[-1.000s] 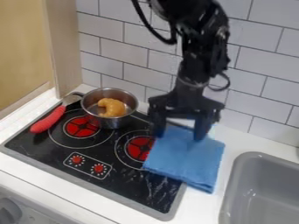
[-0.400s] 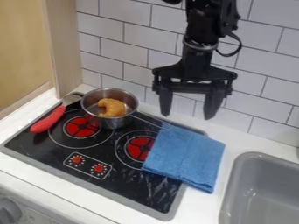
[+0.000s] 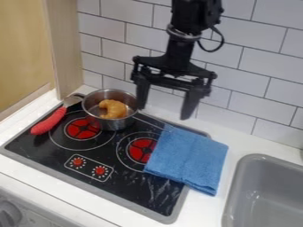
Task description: Moved the blue cloth to the left stove
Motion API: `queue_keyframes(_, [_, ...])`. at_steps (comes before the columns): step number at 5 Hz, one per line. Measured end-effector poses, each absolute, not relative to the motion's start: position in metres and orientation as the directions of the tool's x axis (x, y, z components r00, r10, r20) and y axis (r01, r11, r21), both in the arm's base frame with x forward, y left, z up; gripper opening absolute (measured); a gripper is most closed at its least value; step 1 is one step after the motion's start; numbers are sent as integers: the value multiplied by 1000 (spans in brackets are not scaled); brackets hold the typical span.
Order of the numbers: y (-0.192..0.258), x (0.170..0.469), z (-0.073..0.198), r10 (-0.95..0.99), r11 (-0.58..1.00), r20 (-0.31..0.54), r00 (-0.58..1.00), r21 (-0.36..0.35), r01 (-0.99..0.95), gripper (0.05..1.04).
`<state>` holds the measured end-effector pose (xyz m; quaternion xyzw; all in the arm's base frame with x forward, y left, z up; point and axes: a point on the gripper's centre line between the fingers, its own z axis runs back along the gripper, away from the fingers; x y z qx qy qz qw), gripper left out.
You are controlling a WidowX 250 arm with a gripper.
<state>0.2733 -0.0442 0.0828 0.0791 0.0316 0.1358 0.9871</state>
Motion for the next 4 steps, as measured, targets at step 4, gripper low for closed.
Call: queue_keyframes(4, [99, 211, 74, 539, 837, -56, 840, 153, -526, 1000])
